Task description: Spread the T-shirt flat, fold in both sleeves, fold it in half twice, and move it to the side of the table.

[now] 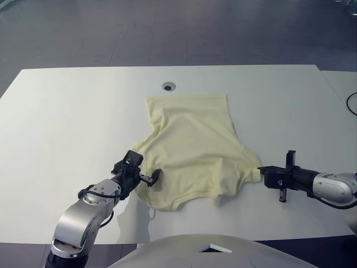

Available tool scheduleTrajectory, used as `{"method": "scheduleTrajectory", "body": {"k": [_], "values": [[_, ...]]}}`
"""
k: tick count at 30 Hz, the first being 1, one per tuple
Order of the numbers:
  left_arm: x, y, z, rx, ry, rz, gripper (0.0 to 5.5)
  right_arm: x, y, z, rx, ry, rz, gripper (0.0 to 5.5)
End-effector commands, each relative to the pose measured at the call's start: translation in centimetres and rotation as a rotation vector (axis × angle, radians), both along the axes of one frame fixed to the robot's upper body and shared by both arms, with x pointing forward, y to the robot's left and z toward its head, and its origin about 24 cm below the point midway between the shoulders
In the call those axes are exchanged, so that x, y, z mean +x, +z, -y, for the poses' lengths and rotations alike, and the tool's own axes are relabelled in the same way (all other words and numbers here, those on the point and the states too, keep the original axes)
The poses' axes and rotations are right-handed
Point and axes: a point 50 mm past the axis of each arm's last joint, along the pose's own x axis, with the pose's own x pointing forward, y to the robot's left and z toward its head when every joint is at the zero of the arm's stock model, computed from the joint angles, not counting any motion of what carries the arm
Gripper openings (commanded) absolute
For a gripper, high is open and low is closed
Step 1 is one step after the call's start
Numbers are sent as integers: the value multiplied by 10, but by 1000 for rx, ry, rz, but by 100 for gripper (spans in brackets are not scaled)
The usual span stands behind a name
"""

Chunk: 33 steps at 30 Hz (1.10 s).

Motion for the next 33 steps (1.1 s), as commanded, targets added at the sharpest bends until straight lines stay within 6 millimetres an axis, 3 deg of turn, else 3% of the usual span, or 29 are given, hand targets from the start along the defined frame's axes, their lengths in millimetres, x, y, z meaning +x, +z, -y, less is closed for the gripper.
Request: {"method": "scheduleTrajectory", "body": {"k": [1,13,21,26,33], "values": [[-1,-4,-10,51,11,-58,540,7,4,3,-32,12,3,1],[17,10,-21,75,-52,-24,540,6,9,-6,-49,93,-71,1],[7,9,-16,45,-80,-63,540,-8,10,-13,-14,99,-163,1],[4,11,-18,50,-87,-80,540,-12,12,-4,-68,62,-242,77],[14,27,-27,13,-103,-53,540,4,29,15,-92,-57,-305,183]]}}
